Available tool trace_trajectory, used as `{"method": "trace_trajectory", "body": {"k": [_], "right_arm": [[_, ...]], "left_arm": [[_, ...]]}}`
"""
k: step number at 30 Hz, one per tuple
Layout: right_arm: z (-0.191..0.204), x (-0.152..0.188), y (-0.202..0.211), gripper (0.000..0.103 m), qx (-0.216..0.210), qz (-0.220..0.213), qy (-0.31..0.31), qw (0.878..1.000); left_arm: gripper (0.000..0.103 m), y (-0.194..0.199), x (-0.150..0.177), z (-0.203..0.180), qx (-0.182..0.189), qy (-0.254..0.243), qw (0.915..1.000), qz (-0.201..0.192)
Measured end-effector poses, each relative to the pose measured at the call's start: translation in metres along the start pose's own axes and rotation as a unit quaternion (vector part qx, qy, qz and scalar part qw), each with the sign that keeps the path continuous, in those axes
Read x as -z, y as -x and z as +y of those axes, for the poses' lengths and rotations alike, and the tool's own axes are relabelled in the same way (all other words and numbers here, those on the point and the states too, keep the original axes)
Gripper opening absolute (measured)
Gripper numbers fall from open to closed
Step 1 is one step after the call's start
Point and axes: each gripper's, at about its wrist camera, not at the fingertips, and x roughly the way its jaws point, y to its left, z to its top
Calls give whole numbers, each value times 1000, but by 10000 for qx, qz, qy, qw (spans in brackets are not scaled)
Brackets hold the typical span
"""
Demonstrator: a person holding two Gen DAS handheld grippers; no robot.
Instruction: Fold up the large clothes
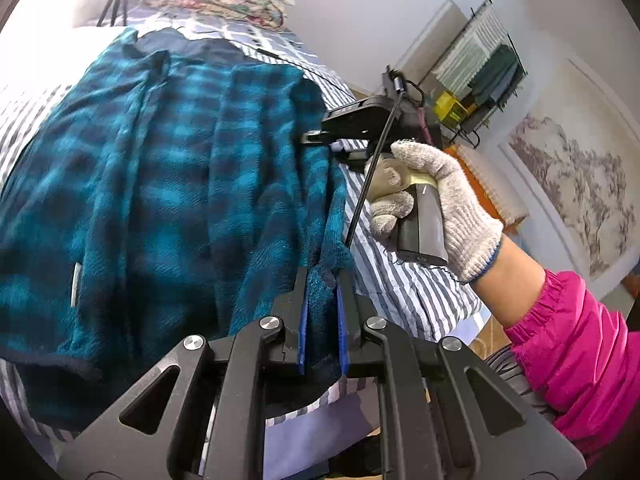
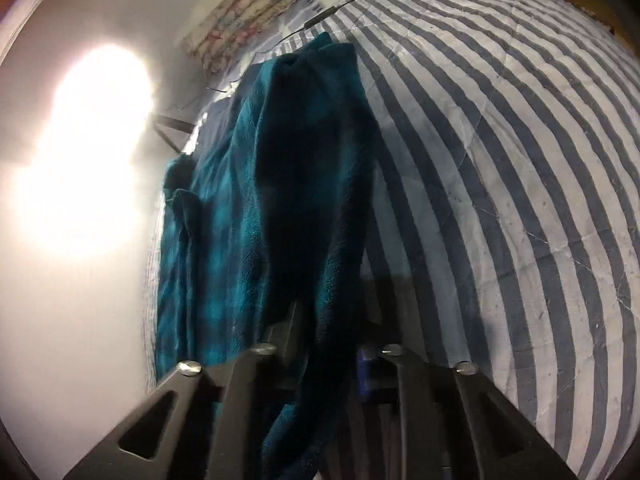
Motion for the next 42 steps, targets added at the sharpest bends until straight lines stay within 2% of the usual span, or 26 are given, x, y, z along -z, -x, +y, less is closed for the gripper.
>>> {"method": "trace_trajectory", "body": {"k": [5, 7, 10, 13, 17, 21, 23, 24, 25, 26, 29, 30, 32, 35, 36, 38, 41, 42], "right_arm": [[39, 0, 12, 6, 374, -278, 226, 9987], [65, 1, 13, 6, 677, -420, 565, 9952], [112, 8, 7, 6, 1189, -595, 1301, 9825], [169, 22, -20, 6, 1736, -635, 2306, 9553], [225, 52, -74, 5, 2126, -361, 3447, 9136], [250, 78, -121, 6, 2395, -22, 4194, 8756], [251, 83, -129, 9, 2436, 123, 4395, 8645], [250, 83, -126, 17, 2346, 156, 4408, 8663], [248, 80, -119, 19, 2193, 180, 4344, 8734], [243, 75, -105, 29, 1820, 261, 4183, 8895], [226, 61, -62, 33, 912, 230, 3779, 9211], [219, 56, -51, 36, 718, 192, 3643, 9283], [203, 39, -30, 43, 481, 6, 3210, 9459], [165, -2, -10, 59, 297, -374, 2164, 9751], [157, -13, -10, 67, 277, -412, 1890, 9807], [141, -36, -14, 67, 184, -450, 1389, 9891], [143, -59, -31, 61, 340, -479, 1264, 9902], [147, -64, -39, 56, 397, -460, 1250, 9903]], "left_arm": [[9, 8, 4, 16, 102, 282, 9995, -27], [9, 13, 5, 23, 121, 414, 9991, -60], [9, 21, 9, 38, 94, 646, 9978, -116], [9, 29, 16, 54, 27, 916, 9957, -142], [9, 33, 24, 78, -79, 1263, 9919, -70], [9, 37, 31, 98, -136, 1572, 9875, -55], [9, 37, 32, 101, -123, 1632, 9865, -47], [9, 38, 33, 102, -126, 1640, 9864, -45], [9, 38, 33, 103, -126, 1634, 9865, -41], [9, 38, 34, 103, -133, 1625, 9866, -47], [9, 38, 36, 104, -80, 1700, 9854, -68], [9, 39, 35, 102, -55, 1739, 9847, -72], [9, 38, 35, 104, 15, 1825, 9832, -75], [9, 38, 34, 101, 32, 1796, 9837, -94], [9, 38, 33, 101, 36, 1767, 9842, -101], [9, 40, 32, 99, 41, 1689, 9855, -123], [9, 42, 30, 99, 103, 1698, 9853, -143], [9, 42, 30, 100, 135, 1733, 9847, -135]]}}
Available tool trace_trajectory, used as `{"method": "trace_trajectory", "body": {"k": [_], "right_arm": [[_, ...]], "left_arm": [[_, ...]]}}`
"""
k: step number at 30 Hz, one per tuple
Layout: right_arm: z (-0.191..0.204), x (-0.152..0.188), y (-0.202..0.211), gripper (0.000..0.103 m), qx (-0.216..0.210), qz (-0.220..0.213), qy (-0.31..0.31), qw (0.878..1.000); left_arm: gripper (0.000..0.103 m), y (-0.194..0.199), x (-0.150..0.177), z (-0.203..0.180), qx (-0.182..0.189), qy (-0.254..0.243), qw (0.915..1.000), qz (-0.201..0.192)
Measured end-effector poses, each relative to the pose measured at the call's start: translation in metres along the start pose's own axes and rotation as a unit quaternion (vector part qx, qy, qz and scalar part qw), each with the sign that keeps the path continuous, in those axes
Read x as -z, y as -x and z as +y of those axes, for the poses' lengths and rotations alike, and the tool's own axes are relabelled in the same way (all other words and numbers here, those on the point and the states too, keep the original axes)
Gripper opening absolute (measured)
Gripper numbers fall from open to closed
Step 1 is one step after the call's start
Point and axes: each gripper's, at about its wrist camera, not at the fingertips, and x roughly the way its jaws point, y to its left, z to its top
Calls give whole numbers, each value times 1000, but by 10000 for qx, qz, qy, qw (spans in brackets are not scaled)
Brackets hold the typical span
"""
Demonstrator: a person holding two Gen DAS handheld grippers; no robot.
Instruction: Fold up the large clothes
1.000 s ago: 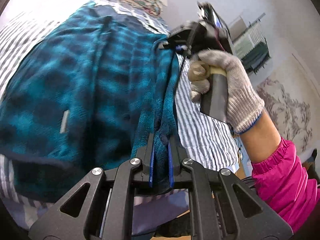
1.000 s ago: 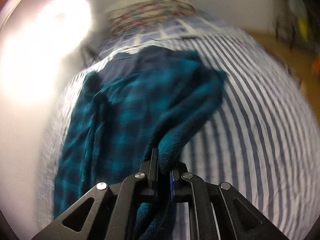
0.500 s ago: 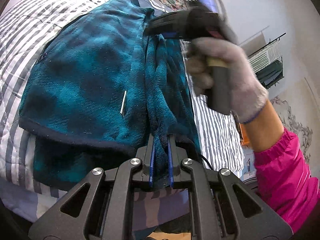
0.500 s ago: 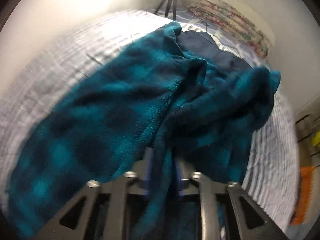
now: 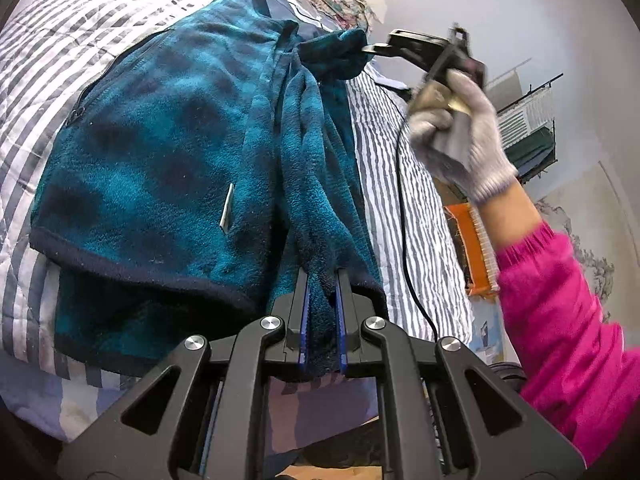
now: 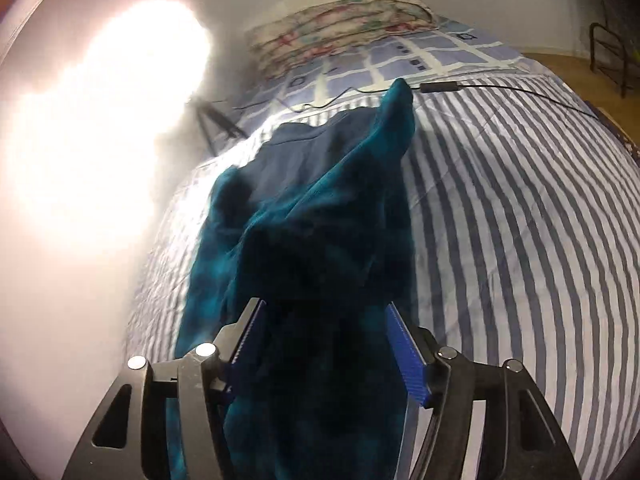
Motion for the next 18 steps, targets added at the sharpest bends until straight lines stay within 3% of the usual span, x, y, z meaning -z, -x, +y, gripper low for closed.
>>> {"method": "trace_trajectory", "body": {"k": [3, 6, 8, 11, 14, 18], "right_arm": [[5, -18, -28, 46, -43, 132, -94, 9999], [25, -45, -63, 46, -193, 59, -36, 9998], [50, -56, -101, 46, -227, 228, 169, 9993], [83, -51, -157, 43, 392, 605, 916, 9932], [96, -47, -165, 46, 653, 458, 1444, 9863], [71, -54, -126, 44, 9, 365, 1071, 9936]], "left_arm": [[9, -1, 0, 4, 46, 75, 10000, 45], [9, -1, -2, 11, -18, 70, 10000, 59], [9, -4, -3, 16, -1, 172, 9998, 100], [9, -7, -5, 25, -4, 301, 9995, 130], [9, -8, -6, 32, 11, 399, 9991, 152], [9, -12, -6, 32, 14, 375, 9991, 197]]}}
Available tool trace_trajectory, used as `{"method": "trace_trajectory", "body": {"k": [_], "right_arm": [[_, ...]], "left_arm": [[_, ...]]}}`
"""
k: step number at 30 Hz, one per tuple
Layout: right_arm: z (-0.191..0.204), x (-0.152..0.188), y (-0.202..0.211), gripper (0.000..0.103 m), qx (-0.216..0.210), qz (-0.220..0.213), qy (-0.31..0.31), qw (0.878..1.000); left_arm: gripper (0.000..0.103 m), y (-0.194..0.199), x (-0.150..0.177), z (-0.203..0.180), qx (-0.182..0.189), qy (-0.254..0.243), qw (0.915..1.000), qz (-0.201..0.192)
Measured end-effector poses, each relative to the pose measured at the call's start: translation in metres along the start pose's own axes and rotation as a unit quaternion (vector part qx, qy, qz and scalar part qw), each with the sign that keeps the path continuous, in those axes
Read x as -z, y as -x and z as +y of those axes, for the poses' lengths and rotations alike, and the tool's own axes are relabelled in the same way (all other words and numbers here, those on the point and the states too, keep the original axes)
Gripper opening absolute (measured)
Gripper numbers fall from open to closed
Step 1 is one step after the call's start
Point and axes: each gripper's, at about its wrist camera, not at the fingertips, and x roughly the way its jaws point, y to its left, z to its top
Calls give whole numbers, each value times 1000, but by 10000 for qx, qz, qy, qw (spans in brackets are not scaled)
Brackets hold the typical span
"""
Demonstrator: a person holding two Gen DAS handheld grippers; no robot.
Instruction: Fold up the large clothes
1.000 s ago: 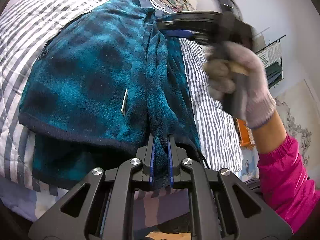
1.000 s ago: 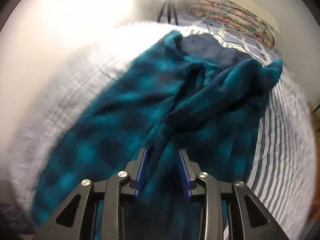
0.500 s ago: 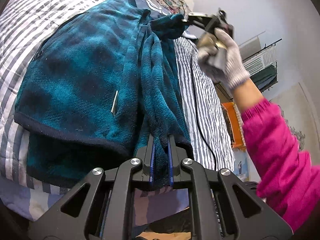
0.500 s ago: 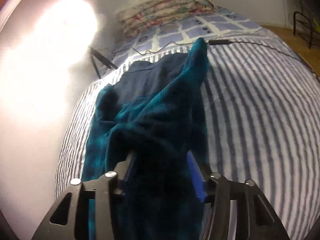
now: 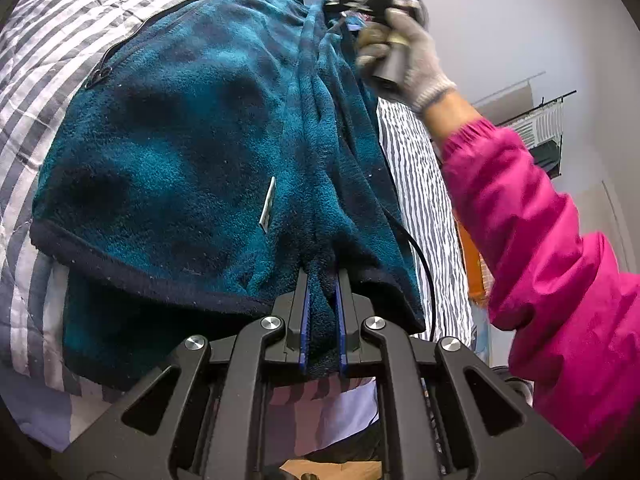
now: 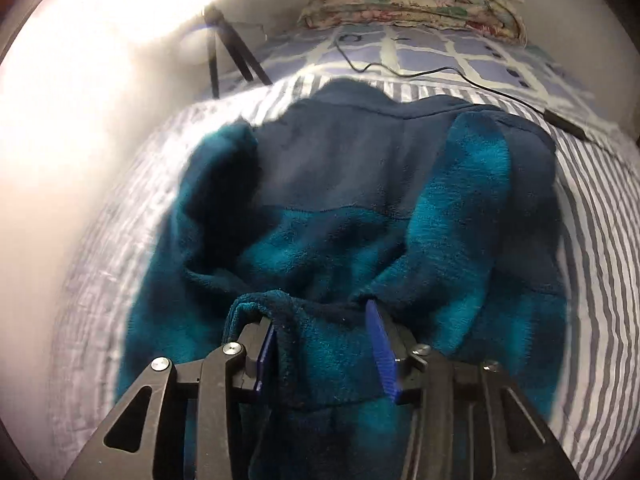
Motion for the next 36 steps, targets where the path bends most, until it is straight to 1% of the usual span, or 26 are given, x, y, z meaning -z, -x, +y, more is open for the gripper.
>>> {"method": "trace_trajectory", "body": {"k": [3, 5, 8, 9, 10, 12, 14, 17, 19, 20, 22, 23, 24, 25, 26, 27, 28, 30, 31, 32, 33, 34, 35, 36], "right_arm": [[-31, 11, 48, 47, -419, -342, -500, 9973], [-56, 21, 77, 48, -462, -495, -708, 9952], [-84, 23, 97, 50, -340, -582, -924, 9934], [-95, 24, 102, 55, -343, -648, -1038, 9919], [-105, 24, 107, 61, -449, -745, -1144, 9896], [-116, 20, 109, 63, -738, -815, -1200, 9867], [-114, 12, 102, 63, -848, -727, -1143, 9871], [-82, 2, 78, 63, -881, -534, -590, 9929], [-56, -3, 48, 63, -859, -340, -315, 9952], [-44, -5, 30, 63, -765, -231, -198, 9966], [-15, -4, -6, 63, -258, 68, 182, 9995], [5, -2, -25, 63, 211, 277, 585, 9977], [19, 2, -32, 65, 570, 334, 897, 9938], [34, 6, -35, 65, 909, 330, 1268, 9872], [46, 8, -33, 65, 1157, 329, 1605, 9797], [54, 9, -27, 63, 1283, 378, 1848, 9736], [57, 9, -19, 63, 1261, 427, 1976, 9712], [58, 10, 11, 64, 954, 420, 2194, 9700], [54, 10, 26, 69, 795, 361, 2195, 9717], [44, 9, 48, 72, 418, 303, 2103, 9763], [36, 8, 59, 78, 156, 296, 2000, 9792], [26, 6, 71, 80, -179, 294, 1872, 9817], [9, 4, 87, 80, -587, 197, 1717, 9832], [-4, 1, 95, 80, -678, 36, 1580, 9851]], "left_arm": [[9, 4, 0, -3, -18, -34, 10000, -60], [9, 8, 2, -5, -77, -116, 9998, -112], [9, 6, 4, -8, -149, -190, 9997, -100], [9, 5, 4, -9, -170, -199, 9996, -99], [9, 4, 4, -10, -192, -214, 9995, -100], [9, 2, 2, -12, -228, -246, 9994, -115], [9, -2, 2, -13, -243, -235, 9994, -105], [9, -6, -1, -10, -256, -152, 9995, -51], [9, -9, -2, -11, -246, -127, 9996, -34], [9, -10, -2, -13, -256, -141, 9996, -29], [9, -11, -4, -14, -281, -166, 9995, -33], [9, -12, -5, -14, -275, -154, 9995, -25], [9, -13, -6, -14, -249, -111, 9996, -13], [9, -14, -7, -13, -216, -60, 9997, 6], [9, -15, -7, -12, -201, -42, 9998, 22], [9, -16, -6, -12, -182, -21, 9998, 44], [9, -17, -6, -11, -167, -12, 9998, 56], [9, -17, -6, -12, -134, -7, 9999, 73], [9, -17, -6, -12, -127, -14, 9999, 76], [9, -18, -6, -13, -129, -27, 9999, 71], [9, -18, -7, -14, -140, -39, 9999, 69], [9, -18, -9, -14, -145, -36, 9999, 73], [9, -18, -9, -14, -139, -25, 9999, 81], [9, -19, -9, -13, -126, -9, 9999, 94]]}}
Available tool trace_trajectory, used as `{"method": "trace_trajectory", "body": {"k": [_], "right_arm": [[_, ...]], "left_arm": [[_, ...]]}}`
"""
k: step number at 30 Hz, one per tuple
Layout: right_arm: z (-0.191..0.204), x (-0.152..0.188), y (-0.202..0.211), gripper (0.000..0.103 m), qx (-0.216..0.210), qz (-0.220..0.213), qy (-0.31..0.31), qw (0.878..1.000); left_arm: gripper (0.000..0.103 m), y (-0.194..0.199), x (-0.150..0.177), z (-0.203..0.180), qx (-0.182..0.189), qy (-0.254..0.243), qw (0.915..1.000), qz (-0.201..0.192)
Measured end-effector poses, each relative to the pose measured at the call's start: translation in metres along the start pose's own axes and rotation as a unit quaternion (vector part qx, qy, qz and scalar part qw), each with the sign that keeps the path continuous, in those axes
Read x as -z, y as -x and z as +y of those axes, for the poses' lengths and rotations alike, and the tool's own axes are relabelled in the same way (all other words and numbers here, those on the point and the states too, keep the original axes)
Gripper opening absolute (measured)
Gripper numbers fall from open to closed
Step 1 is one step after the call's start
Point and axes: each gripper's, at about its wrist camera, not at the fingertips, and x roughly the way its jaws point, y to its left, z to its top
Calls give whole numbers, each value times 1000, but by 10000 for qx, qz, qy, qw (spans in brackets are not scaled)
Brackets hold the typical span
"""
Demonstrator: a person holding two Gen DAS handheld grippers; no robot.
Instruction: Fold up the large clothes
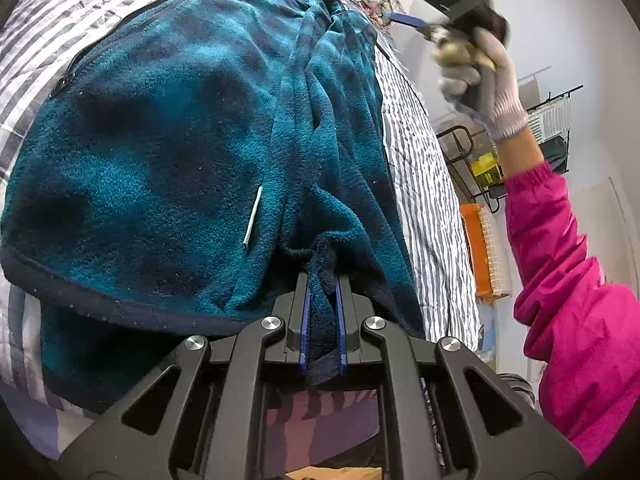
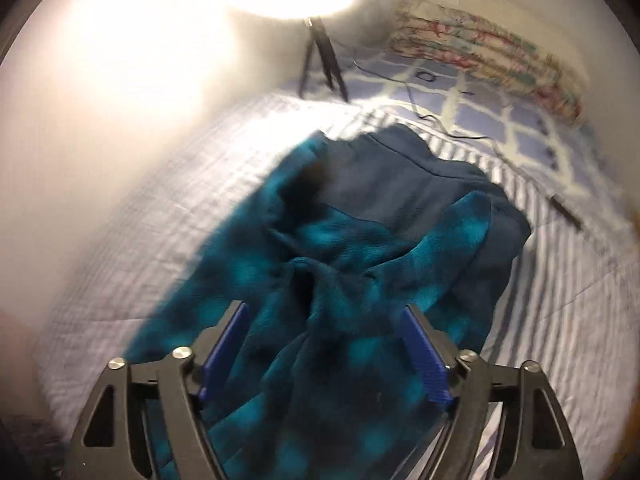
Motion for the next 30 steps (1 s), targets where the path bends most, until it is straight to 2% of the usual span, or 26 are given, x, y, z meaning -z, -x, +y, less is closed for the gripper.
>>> {"method": "trace_trajectory", "body": {"k": [2, 4, 7, 11, 13, 14, 15, 16, 17, 18, 19, 21, 22, 24, 26, 28, 29, 30], "right_arm": [[-43, 5, 12, 80, 188, -389, -552, 9975], [-88, 11, 7, 72, 210, -514, -1293, 9900], [-167, 27, -19, 66, -6, -704, -2725, 9596], [-223, 42, -60, 64, -908, -1162, -3877, 9099], [-231, 38, -75, 64, -956, -1180, -4005, 9036], [-233, 33, -83, 63, -878, -1158, -3995, 9051], [-234, 26, -89, 57, -796, -1165, -3947, 9079], [-234, 20, -93, 38, -799, -1169, -3886, 9105], [-232, 12, -96, 25, -919, -1161, -3804, 9129], [-227, -2, -95, 11, -875, -1147, -3638, 9203], [-220, -15, -90, 7, -636, -1147, -3325, 9340], [-194, -47, -79, 5, 161, -1057, -2361, 9658], [-183, -59, -80, 5, 587, -964, -1959, 9741], [-174, -67, -100, 4, 1280, -575, -1562, 9777], [-166, -64, -133, 5, 1730, -23, -1244, 9770], [-164, -57, -130, 12, 1863, -119, -1210, 9749], [-166, -56, -122, 16, 1740, -246, -1408, 9743], [-172, -53, -110, 29, 1516, -368, -1708, 9729]], "left_arm": [[9, -1, -1, 3, 10, 26, 10000, 17], [9, -7, -2, 5, 26, 64, 10000, 48], [9, -14, -4, 10, 28, 99, 9999, 97], [9, -22, -8, 12, 5, 87, 9998, 153], [9, -25, -10, 11, -27, 46, 9998, 166], [9, -26, -11, 10, -42, 18, 9998, 171], [9, -27, -11, 8, -62, -22, 9998, 175], [9, -28, -11, 8, -68, -45, 9998, 179], [9, -29, -12, 8, -65, -67, 9998, 183], [9, -30, -12, 8, -59, -73, 9998, 184], [9, -30, -11, 8, -79, -118, 9997, 198], [9, -30, -10, 8, -89, -157, 9997, 174], [9, -31, -10, 7, -103, -181, 9996, 168], [9, -32, -10, 6, -123, -206, 9996, 170], [9, -32, -9, 6, -133, -201, 9995, 187], [9, -31, -8, 4, -130, -191, 9995, 198], [8, -30, -8, 4, -121, -182, 9996, 197], [9, -28, -8, 4, -94, -152, 9997, 192]]}}
